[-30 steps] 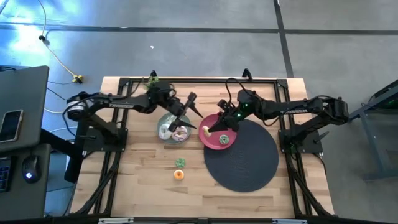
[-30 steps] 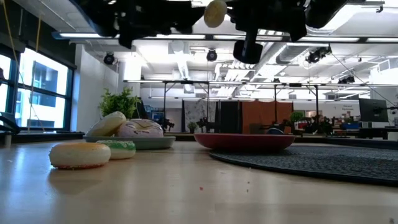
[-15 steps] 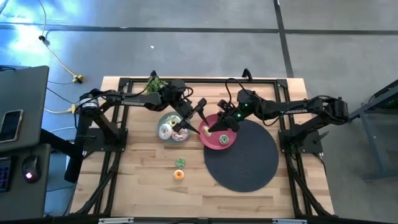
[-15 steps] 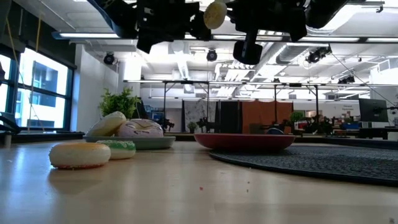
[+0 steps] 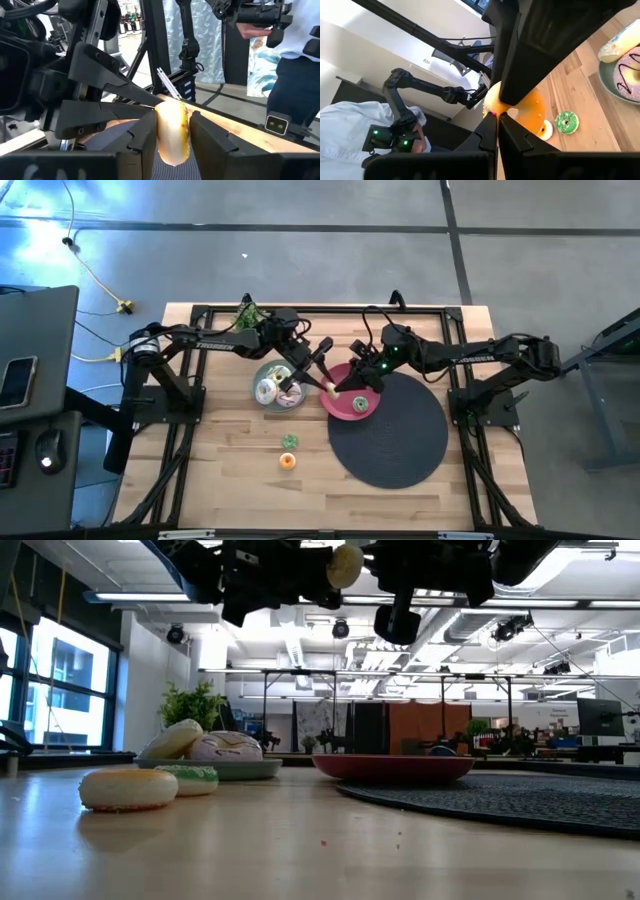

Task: Pick & Place donuts
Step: Adjust the yellow donut on the red plate

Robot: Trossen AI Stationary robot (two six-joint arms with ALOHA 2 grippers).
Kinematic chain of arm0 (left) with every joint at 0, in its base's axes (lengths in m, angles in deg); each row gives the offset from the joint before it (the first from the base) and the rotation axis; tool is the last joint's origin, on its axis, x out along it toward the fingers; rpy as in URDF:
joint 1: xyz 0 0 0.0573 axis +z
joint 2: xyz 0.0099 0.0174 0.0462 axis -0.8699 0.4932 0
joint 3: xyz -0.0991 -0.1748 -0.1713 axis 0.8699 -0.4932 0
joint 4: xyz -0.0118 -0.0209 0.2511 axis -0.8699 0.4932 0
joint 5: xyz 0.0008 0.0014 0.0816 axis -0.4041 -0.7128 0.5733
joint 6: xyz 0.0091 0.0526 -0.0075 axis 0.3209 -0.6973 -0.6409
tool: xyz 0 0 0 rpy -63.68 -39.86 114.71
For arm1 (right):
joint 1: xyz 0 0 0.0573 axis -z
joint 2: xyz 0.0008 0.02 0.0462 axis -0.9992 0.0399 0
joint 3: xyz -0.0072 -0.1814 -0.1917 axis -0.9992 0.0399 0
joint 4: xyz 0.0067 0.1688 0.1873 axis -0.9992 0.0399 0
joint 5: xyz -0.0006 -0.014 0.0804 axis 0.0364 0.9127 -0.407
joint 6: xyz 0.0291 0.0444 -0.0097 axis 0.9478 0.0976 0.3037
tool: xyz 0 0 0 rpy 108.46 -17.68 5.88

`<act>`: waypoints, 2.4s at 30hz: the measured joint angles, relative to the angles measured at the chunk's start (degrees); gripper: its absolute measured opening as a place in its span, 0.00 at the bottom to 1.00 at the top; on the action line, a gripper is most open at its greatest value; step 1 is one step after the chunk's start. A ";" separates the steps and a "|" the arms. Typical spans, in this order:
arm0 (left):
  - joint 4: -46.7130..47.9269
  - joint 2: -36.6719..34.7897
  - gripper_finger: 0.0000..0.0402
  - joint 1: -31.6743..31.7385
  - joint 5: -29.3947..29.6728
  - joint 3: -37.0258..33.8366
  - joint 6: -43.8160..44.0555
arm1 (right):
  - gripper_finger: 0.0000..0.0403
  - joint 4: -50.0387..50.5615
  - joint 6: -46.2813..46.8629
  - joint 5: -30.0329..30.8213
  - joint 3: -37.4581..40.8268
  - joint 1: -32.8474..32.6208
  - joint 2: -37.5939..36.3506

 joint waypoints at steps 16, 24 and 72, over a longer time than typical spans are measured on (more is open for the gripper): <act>5.33 1.08 0.02 -0.62 1.21 -0.04 -0.04 | 0.28 2.80 4.83 1.32 0.02 0.07 0.00; 21.20 1.08 0.01 -0.66 5.34 -0.04 -3.57 | 0.43 29.05 -2.95 15.41 0.02 0.61 -6.13; 39.60 24.32 0.52 -4.69 30.27 19.77 -5.52 | 0.44 51.83 -10.05 42.59 0.02 -5.35 -19.39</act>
